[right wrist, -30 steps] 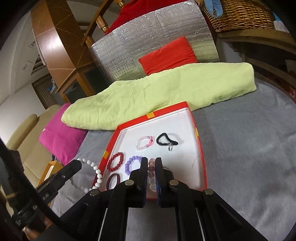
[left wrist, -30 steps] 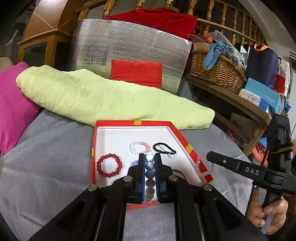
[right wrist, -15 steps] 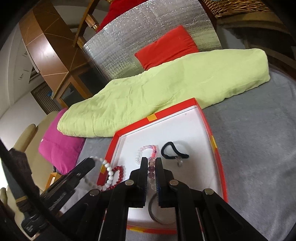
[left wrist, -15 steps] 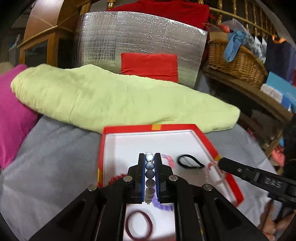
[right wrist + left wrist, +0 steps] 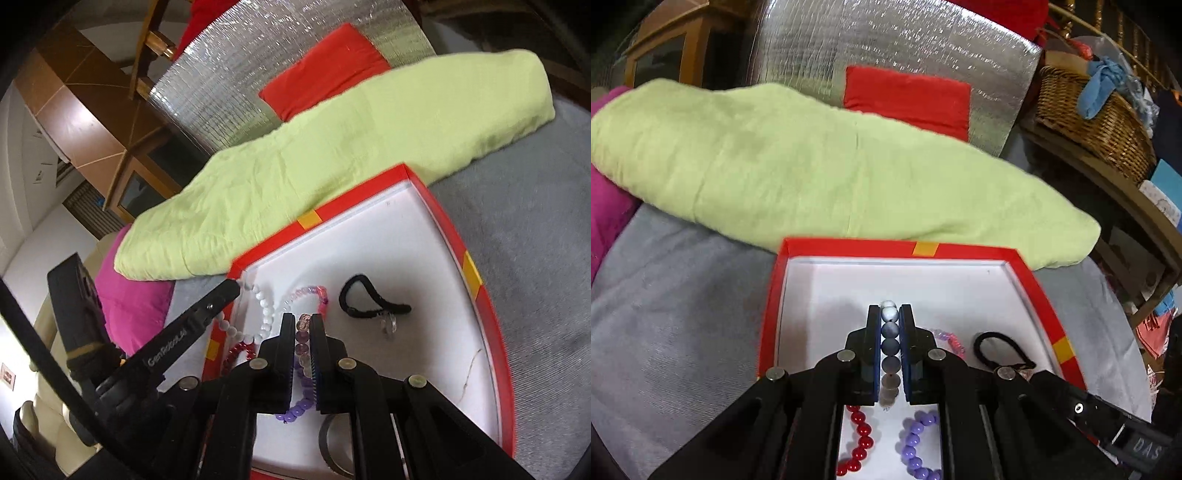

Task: Organize jewelry

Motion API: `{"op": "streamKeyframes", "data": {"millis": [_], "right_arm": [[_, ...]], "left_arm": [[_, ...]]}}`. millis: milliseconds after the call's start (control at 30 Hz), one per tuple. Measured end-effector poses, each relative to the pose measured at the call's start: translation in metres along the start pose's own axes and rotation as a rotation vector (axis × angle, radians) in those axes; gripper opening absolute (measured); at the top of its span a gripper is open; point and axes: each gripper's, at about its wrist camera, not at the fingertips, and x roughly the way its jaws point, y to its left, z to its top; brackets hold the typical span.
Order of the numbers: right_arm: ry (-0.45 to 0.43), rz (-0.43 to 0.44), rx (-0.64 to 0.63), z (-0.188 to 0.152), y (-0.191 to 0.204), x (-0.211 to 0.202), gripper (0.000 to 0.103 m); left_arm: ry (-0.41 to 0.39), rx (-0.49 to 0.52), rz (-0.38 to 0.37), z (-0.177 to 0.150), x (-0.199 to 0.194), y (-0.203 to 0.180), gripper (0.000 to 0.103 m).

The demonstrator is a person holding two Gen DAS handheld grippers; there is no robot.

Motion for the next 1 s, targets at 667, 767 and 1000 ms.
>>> {"op": "streamKeyframes", "data": {"millis": [667, 767, 1000], "right_arm": [[0.004, -0.153, 0.022, 0.011, -0.019, -0.019, 0.039], [-0.017, -0.167, -0.012, 0.012, -0.014, -0.031, 0.039], [-0.041, -0.198, -0.060, 0.009, -0.009, -0.058, 0.045]], "left_arm": [[-0.021, 0.212, 0.357, -0.009, -0.035, -0.042, 0.073], [-0.051, 0.211, 0.385, -0.009, -0.055, -0.046, 0.073], [-0.109, 0.194, 0.430, -0.015, -0.097, -0.049, 0.076]]}}
